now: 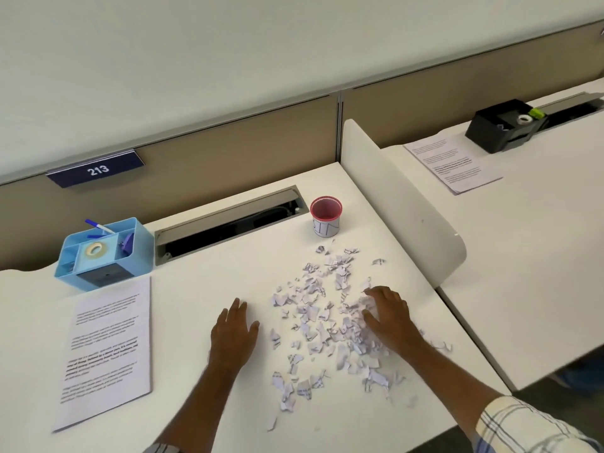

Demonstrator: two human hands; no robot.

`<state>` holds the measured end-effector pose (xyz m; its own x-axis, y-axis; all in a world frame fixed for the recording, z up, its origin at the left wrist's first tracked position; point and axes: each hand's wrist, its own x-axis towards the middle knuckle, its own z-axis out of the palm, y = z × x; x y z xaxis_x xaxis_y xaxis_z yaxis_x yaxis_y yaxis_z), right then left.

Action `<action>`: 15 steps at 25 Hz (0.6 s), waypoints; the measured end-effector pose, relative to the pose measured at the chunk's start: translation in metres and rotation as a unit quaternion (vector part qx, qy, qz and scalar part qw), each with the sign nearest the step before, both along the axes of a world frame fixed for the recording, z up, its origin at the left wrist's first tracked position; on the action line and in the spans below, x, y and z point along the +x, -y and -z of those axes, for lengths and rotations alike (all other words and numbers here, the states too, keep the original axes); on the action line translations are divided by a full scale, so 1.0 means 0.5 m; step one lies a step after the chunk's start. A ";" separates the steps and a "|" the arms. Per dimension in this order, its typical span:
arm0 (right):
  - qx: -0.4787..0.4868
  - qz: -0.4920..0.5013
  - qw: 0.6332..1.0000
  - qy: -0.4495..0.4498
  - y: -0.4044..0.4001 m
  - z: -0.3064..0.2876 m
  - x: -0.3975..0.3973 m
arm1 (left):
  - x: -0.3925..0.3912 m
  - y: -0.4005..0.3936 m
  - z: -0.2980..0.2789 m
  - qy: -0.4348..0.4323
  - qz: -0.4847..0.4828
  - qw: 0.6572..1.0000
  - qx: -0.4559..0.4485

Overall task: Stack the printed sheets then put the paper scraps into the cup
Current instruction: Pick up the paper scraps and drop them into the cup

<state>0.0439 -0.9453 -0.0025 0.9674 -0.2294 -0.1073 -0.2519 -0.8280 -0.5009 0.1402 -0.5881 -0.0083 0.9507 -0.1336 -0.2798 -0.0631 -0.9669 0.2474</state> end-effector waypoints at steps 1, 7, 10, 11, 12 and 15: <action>0.008 0.008 1.000 0.005 0.009 0.001 0.005 | 0.006 -0.006 0.009 -0.005 -0.002 1.000 -0.002; 0.047 0.085 0.995 -0.003 0.072 0.033 0.068 | 0.050 -0.036 0.057 0.035 -0.023 0.999 -0.028; 0.064 0.144 0.987 -0.019 0.096 0.041 0.120 | 0.088 -0.040 0.080 0.028 -0.032 0.999 -0.034; 0.068 0.159 0.985 -0.018 0.102 0.043 0.137 | 0.094 -0.041 0.085 0.040 -0.034 0.998 -0.033; 0.073 0.170 0.983 -0.014 0.107 0.049 0.155 | 0.099 -0.040 0.089 0.058 -0.035 0.997 -0.033; 0.113 0.196 0.974 0.015 0.108 0.065 0.209 | 0.095 -0.033 0.098 0.105 -0.036 0.993 -0.026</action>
<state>0.1486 -0.9995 -0.0352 0.8132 -0.5564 -0.1706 -0.5095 -0.5391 -0.6706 0.1875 -0.5717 -0.0573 0.9950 -0.0727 -0.0683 -0.0503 -0.9568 0.2865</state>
